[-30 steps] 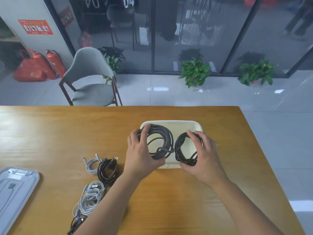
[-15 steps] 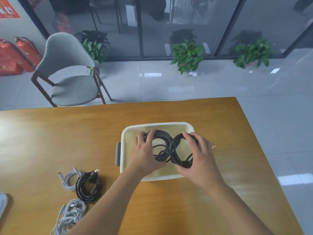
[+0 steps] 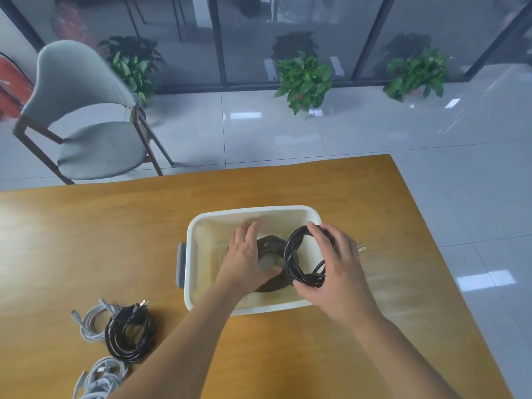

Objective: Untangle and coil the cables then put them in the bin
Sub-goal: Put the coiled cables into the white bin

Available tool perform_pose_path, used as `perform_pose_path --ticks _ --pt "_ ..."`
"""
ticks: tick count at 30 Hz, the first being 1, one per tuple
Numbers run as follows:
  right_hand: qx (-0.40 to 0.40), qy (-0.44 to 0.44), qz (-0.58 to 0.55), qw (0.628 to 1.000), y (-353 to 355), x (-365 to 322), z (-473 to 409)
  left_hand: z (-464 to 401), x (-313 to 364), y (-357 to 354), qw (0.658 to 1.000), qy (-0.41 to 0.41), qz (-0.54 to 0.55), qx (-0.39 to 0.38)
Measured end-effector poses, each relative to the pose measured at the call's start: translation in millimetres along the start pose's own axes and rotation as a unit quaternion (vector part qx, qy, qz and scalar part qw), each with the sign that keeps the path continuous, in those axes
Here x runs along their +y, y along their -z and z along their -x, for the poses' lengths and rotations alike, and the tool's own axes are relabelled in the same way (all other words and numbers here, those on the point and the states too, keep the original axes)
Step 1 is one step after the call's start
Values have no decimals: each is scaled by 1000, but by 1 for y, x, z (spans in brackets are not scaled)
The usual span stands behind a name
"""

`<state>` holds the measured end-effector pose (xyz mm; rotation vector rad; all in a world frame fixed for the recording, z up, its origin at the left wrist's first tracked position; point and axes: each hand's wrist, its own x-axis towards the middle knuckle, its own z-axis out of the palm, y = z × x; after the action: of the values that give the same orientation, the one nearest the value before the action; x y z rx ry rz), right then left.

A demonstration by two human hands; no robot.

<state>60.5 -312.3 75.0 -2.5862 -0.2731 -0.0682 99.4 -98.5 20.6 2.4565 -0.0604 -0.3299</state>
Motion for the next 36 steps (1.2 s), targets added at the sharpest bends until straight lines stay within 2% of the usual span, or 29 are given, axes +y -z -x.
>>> perform_pose_path --ticks 10,15,22,27,36 --pt "-41 25 19 999 -13 -25 -5 62 -29 43 989 -81 -80 97" --pt "-91 37 3 995 -39 -41 -16 82 -46 62 979 -58 -129 145" --pt "-167 47 22 985 -80 -57 -44 90 -69 65 987 -1 -68 146" --pt "-233 78 60 967 -106 -62 -63 90 -78 60 989 6 -19 146" --pt "-302 130 119 937 -138 -54 -78 92 -81 51 988 3 48 149"
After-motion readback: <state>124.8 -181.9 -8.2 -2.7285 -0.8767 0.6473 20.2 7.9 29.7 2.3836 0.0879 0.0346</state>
